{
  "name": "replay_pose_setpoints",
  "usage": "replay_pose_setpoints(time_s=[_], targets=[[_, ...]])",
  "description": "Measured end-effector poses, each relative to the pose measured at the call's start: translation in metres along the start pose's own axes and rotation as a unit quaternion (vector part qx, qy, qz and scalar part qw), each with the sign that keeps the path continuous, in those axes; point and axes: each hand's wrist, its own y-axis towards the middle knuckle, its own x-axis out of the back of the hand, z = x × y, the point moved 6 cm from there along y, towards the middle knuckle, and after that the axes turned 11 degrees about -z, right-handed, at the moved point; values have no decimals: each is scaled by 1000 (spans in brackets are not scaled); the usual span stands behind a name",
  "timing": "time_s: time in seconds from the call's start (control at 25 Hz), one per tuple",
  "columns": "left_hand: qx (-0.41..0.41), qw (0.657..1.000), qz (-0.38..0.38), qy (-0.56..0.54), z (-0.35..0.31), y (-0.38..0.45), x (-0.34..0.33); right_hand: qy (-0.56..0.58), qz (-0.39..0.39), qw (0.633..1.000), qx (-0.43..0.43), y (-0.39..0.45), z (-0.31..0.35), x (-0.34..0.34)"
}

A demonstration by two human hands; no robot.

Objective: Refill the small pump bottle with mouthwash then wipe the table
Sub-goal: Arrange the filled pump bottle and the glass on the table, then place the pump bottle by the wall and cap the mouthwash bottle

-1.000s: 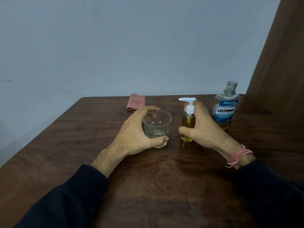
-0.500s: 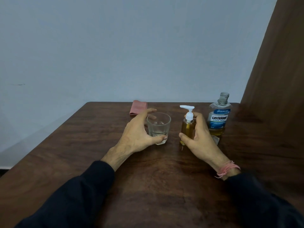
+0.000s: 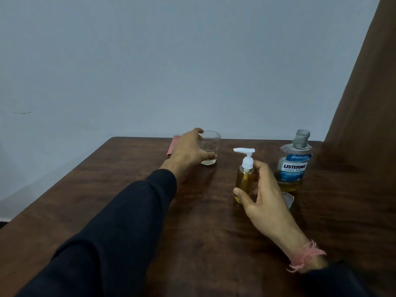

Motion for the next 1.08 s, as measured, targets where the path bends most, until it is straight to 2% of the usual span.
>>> replay_pose_setpoints(time_s=[0.32, 0.56, 0.8, 0.88, 1.0, 1.08], targets=[[27, 1000, 12, -5, 6, 57, -34, -2, -13, 1000, -12, -1, -3, -2], [28, 999, 10, 34, 14, 83, -50, -18, -14, 999, -23, 0, -4, -4], [87, 994, 13, -61, 18, 72, -51, -36, -16, 999, -33, 4, -2, -10], [102, 992, -15, -75, 13, 56, -41, -55, -24, 997, -38, 7, -1, -15], [18, 991, -92, -100, 0, 12, -16, -118, -28, 992, -44, 22, 3, -22], [-1, 985, -33, -168, -5, -23, -14, -148, -22, 986, -68, 38, 5, -29]])
